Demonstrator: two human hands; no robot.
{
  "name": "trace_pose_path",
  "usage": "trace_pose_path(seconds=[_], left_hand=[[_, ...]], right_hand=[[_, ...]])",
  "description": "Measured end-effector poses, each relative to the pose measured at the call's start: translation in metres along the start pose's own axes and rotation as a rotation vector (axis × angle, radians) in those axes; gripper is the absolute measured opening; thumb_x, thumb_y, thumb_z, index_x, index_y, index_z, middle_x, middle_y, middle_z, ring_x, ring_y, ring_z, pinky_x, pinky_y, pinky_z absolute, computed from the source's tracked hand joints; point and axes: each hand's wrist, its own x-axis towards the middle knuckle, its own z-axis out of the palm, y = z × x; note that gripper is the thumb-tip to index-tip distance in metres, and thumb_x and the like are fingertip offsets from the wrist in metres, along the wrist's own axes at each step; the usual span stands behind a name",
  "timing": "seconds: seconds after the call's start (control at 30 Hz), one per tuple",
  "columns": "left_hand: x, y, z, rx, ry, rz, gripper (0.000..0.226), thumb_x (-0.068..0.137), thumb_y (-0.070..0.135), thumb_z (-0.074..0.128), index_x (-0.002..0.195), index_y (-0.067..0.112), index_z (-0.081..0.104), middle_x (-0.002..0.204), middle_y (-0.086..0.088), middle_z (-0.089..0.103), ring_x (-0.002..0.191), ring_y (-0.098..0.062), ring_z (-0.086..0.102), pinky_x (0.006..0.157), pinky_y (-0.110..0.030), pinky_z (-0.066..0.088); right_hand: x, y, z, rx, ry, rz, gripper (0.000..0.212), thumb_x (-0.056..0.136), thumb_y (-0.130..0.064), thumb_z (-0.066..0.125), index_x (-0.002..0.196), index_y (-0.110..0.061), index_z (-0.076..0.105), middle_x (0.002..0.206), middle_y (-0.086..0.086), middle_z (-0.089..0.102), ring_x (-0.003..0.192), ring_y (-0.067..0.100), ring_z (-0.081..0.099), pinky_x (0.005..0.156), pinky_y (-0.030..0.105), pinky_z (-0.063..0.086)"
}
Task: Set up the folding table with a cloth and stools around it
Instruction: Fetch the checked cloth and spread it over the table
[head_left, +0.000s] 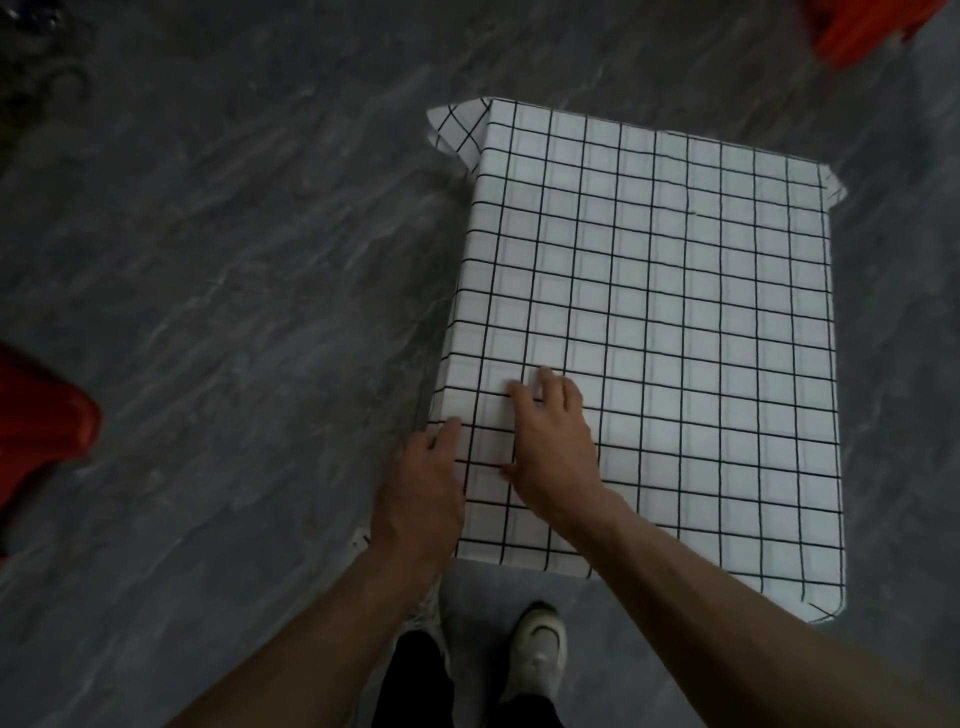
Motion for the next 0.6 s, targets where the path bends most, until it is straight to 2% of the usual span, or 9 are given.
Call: trace_pose_path(seconds=[0.07,0.13,0.23,0.33,0.43,0.53,0.6], left_hand=[[-0.001,0.001,0.002,0.009,0.015,0.012,0.068,0.085,0.010,0.065,0.147,0.014,0.039,0.136,-0.011,0.049,0.120,-0.026,0.051,0.105,-0.033,0.043],[0.001,0.005,0.003,0.047,0.008,0.025,0.069,0.086,0.017,0.067,0.148,0.012,0.036,0.147,-0.011,0.039,0.131,-0.027,0.043,0.113,-0.037,0.035],[0.009,0.010,0.000,0.009,0.016,0.034,0.072,0.087,0.022,0.069,0.148,0.014,0.032,0.155,-0.008,0.024,0.141,-0.024,0.028,0.118,-0.031,0.025],[0.023,0.014,-0.006,-0.026,0.021,0.044,0.072,0.089,0.023,0.067,0.149,0.015,0.028,0.157,-0.006,0.019,0.143,-0.021,0.022,0.116,-0.026,0.020],[0.038,0.014,-0.016,-0.038,0.013,0.075,0.072,0.089,0.022,0.067,0.149,0.015,0.028,0.156,-0.005,0.020,0.142,-0.020,0.023,0.117,-0.027,0.021],[0.053,0.013,-0.026,-0.015,-0.027,0.107,0.070,0.088,0.020,0.066,0.147,0.013,0.031,0.154,-0.007,0.024,0.140,-0.022,0.027,0.116,-0.035,0.029],[0.064,0.012,-0.027,0.003,-0.035,0.124,0.065,0.086,0.020,0.067,0.143,0.014,0.035,0.148,-0.006,0.030,0.134,-0.022,0.034,0.112,-0.036,0.034]], right_hand=[[0.000,0.000,0.000,-0.008,-0.009,-0.003,0.091,0.072,-0.022,0.084,0.146,-0.021,0.030,0.157,0.012,0.018,0.143,0.032,0.014,0.113,0.042,0.032],[0.001,0.001,-0.001,-0.009,-0.026,0.003,0.094,0.071,-0.025,0.085,0.146,-0.021,0.029,0.157,0.012,0.017,0.144,0.032,0.014,0.113,0.043,0.032],[0.002,0.000,-0.004,0.040,-0.049,0.019,0.092,0.076,-0.036,0.081,0.148,-0.021,0.027,0.158,0.012,0.014,0.146,0.032,0.012,0.113,0.044,0.031],[0.007,-0.001,-0.010,0.079,-0.027,0.039,0.081,0.083,-0.042,0.073,0.148,-0.020,0.029,0.157,0.011,0.018,0.144,0.030,0.016,0.112,0.041,0.032],[0.020,-0.004,-0.018,0.102,0.009,0.067,0.075,0.084,-0.039,0.072,0.145,-0.021,0.033,0.152,0.009,0.027,0.140,0.027,0.025,0.110,0.039,0.035],[0.037,-0.008,-0.029,0.111,0.016,0.071,0.075,0.086,-0.039,0.071,0.148,-0.021,0.032,0.152,0.008,0.028,0.140,0.025,0.026,0.112,0.038,0.034],[0.051,-0.011,-0.035,0.130,0.030,0.072,0.075,0.087,-0.038,0.070,0.149,-0.022,0.031,0.153,0.009,0.027,0.141,0.026,0.025,0.113,0.038,0.033]])
